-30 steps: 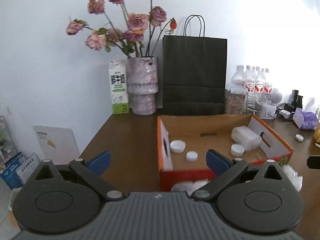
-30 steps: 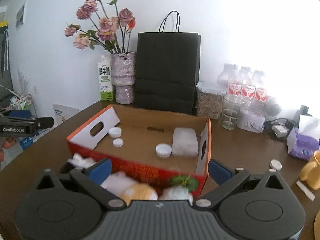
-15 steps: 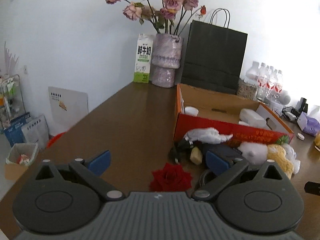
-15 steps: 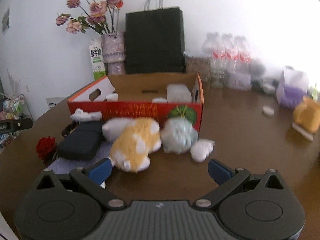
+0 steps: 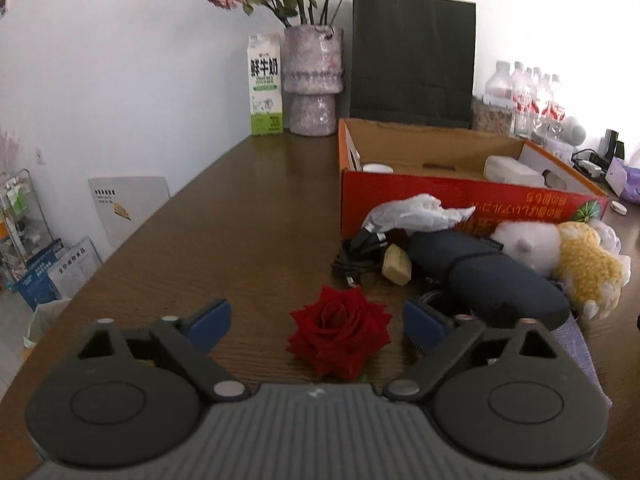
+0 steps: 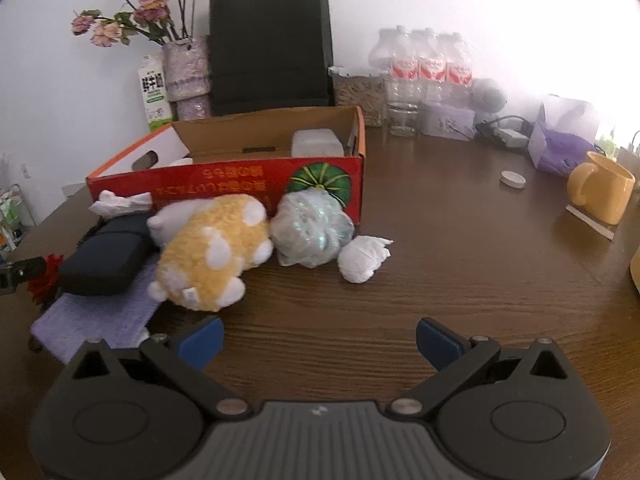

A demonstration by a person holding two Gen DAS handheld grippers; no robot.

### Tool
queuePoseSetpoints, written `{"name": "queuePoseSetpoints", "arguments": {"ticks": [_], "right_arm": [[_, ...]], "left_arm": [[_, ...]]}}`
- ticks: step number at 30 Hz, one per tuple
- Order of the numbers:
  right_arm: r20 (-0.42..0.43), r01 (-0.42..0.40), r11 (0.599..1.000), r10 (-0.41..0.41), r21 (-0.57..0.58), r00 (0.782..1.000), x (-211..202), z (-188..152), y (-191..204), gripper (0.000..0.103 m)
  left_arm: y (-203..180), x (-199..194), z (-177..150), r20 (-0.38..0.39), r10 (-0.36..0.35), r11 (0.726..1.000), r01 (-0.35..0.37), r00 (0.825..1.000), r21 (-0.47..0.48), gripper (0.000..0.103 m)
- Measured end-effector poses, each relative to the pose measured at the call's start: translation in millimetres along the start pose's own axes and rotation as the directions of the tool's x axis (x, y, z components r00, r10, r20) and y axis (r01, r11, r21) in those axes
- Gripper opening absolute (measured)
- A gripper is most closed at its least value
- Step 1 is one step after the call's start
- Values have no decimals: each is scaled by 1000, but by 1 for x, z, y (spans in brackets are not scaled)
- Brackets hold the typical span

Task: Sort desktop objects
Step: 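Grasp the red rose with the left tool, then grasp the white tissue with the right tool while the left tool holds the rose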

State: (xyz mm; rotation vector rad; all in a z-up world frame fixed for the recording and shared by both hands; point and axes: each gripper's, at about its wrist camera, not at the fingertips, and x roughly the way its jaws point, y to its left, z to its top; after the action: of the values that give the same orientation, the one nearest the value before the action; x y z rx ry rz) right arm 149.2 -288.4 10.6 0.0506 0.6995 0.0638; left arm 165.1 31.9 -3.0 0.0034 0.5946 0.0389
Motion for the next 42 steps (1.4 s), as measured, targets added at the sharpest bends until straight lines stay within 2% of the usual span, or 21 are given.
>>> {"name": "queuePoseSetpoints", "arguments": {"ticks": [2,7,8,9,10,16,25,31,34,36,38,42], "right_arm": [[-7,2,1000,-2,0,1000,5,1,-2,103],[-15,18,1000,-18,2,1000,18,5,-8,103],[-16,22,1000,-21,2,1000,21,6,-10,103],[-17,27,1000,-27,3,999,24,8,-12,103],[-19,31,1000,-31,3,999,26,9,-14,103],[-15,58,998,-59,-21,998,40,17,-22,102],[-17,66,996,-68,-60,998,61,33,-29,92],[-14,52,996,-53,-73,998,67,38,-31,72],[-8,37,996,-38,-85,999,67,40,-31,56],[-6,25,996,-26,-89,1000,67,41,-30,37],[-5,19,995,-20,-93,1000,65,40,-28,26],[9,19,996,-18,-88,1000,59,37,-27,22]], "left_arm": [[0,6,-1,-14,-5,1000,5,1000,-1,86],[0,18,-2,-55,-28,1000,27,998,-15,61],[0,20,-2,-64,-29,999,28,998,-18,60],[1,21,-2,-69,-33,999,32,997,-22,45],[1,23,-1,-78,-40,999,38,996,-26,41],[1,23,9,-44,-37,999,35,998,-35,38],[-4,25,23,-8,-28,999,27,1000,-38,38],[-4,28,24,-17,-22,999,21,1000,-41,38],[-4,28,23,-15,-18,999,18,1000,-42,38],[-4,26,23,-12,-17,999,17,1000,-43,38],[-4,24,23,-10,-16,999,15,1000,-45,38],[-3,20,22,0,-16,999,16,1000,-46,38]]}}
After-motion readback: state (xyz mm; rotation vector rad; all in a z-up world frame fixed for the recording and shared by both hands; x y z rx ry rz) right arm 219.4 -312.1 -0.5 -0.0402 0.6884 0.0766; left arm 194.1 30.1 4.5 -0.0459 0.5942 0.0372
